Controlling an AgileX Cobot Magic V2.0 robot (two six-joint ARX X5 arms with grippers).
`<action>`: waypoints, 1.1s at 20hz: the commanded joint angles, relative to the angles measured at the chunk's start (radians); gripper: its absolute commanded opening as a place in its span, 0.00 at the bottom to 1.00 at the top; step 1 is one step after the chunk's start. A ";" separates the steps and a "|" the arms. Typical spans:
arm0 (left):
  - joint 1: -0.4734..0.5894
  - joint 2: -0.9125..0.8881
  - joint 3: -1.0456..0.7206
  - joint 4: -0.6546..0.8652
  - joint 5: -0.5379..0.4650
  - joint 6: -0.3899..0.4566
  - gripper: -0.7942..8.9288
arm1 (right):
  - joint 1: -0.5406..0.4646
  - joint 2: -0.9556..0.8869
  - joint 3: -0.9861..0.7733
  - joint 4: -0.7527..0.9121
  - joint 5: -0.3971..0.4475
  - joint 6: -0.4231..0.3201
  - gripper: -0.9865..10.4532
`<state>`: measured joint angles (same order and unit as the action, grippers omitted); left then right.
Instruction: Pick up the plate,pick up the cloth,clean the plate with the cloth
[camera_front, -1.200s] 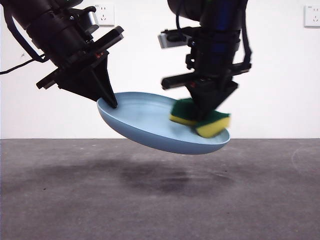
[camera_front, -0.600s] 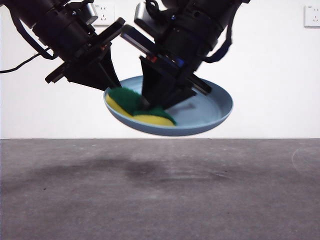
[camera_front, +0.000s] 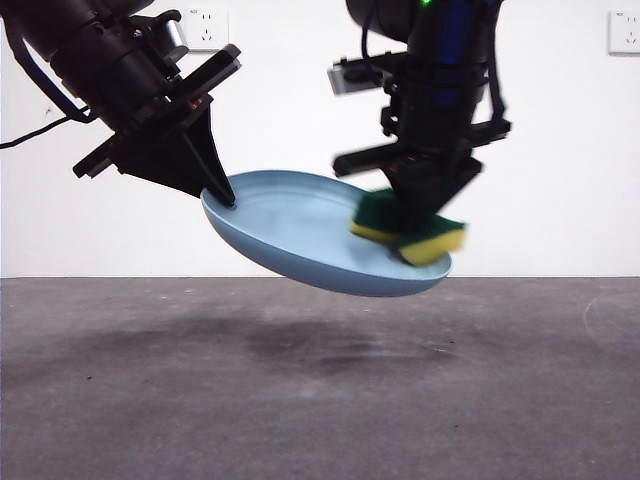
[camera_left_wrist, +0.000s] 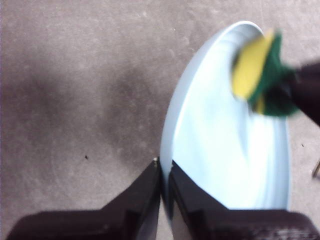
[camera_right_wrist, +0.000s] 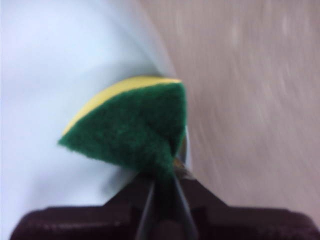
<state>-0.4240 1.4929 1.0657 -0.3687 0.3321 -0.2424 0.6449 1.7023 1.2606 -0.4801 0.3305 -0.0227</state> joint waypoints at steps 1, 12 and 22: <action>-0.028 -0.005 0.003 0.009 0.063 0.018 0.07 | -0.010 0.012 -0.011 0.143 -0.245 0.043 0.07; 0.031 0.003 0.003 0.072 -0.207 0.095 0.07 | 0.010 -0.008 -0.011 -0.146 -0.688 0.027 0.07; 0.126 0.212 0.003 0.047 -0.279 0.140 0.07 | 0.011 -0.284 -0.011 -0.210 -0.678 0.026 0.07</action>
<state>-0.3012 1.6859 1.0702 -0.3264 0.0692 -0.1200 0.6552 1.4330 1.2522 -0.6891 -0.3508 0.0101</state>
